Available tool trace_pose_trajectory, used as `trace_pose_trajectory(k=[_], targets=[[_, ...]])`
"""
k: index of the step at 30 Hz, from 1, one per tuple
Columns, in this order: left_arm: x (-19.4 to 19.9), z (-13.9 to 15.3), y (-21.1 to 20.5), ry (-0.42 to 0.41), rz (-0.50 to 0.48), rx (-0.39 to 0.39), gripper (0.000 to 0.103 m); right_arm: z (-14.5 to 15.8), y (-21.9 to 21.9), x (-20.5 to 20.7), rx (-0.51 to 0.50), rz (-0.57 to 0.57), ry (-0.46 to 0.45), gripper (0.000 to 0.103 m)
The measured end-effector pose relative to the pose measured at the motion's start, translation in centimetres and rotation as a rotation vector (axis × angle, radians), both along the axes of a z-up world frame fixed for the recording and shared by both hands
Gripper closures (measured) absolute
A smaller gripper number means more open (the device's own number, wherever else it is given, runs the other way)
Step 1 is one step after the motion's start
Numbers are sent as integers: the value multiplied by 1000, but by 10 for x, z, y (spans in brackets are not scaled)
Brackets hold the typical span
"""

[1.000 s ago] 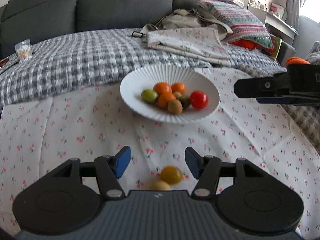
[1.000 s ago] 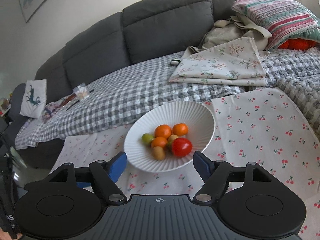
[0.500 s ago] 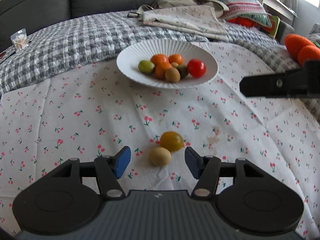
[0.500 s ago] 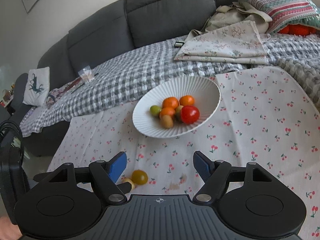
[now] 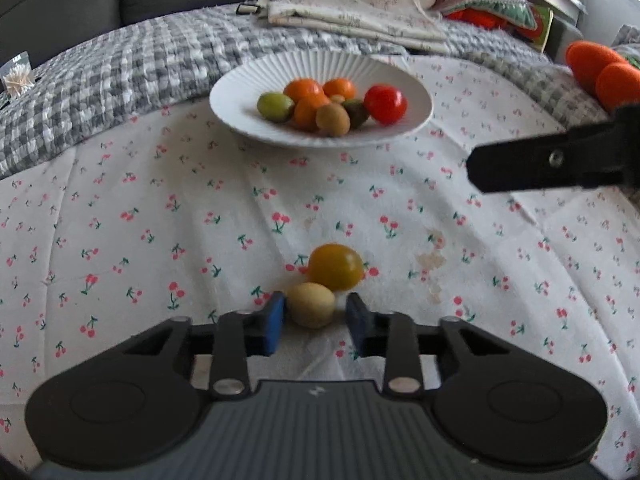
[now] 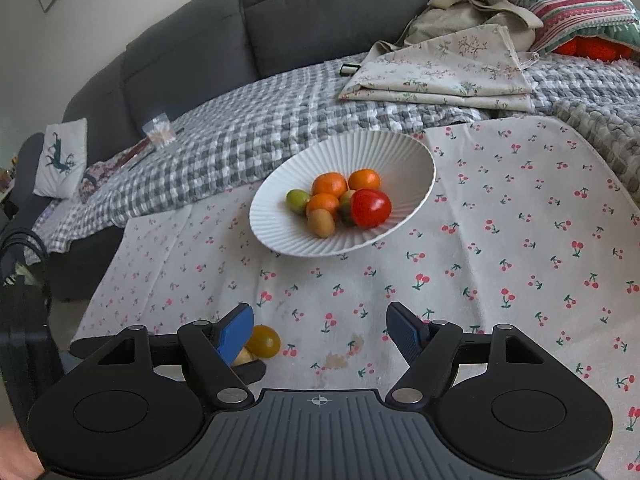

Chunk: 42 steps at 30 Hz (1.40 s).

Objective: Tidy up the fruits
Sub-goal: 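Grasp the pale kiwi with the left gripper while the right gripper grasps the yellow-brown tomato, then carry the kiwi and yellow-brown tomato into the white bowl and open both grippers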

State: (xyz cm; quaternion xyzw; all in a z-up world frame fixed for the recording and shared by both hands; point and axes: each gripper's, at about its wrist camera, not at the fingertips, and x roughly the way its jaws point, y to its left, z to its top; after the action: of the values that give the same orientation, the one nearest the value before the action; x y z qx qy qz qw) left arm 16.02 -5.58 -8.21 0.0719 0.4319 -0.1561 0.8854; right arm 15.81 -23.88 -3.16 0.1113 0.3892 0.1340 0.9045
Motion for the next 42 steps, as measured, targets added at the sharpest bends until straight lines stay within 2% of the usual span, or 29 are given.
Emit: trace_pose_trajectory(k=[2,8,15,19,25,31,32,33,42], targets=[[-1,2,0,-3,-4,4,77,-1,0,1,-2,2,-1,28],[-2,14,13,4,42,-38,77,-6,-1,4,0,-1,10,28],[6,38,46,-37,214,-56,77,-18,10,9,-23,29,23,28],[11,45,69,-46,311,-102,77,-29,28,10,-60,87,23,28],[13,45,80,-38,370,-137,77,-46,61,12,-104,189,-7,30],[15,45,83,-35,389,-141,77,-59,81,18,-155,220,-46,47],[15,45,83,-34,390,-141,77,-62,84,19,-172,224,-46,59],[15,45,83,-34,391,-139,77,-64,86,19,-190,228,-42,75],[15,44,80,-35,385,-135,77,-51,83,16,-166,213,-43,76]])
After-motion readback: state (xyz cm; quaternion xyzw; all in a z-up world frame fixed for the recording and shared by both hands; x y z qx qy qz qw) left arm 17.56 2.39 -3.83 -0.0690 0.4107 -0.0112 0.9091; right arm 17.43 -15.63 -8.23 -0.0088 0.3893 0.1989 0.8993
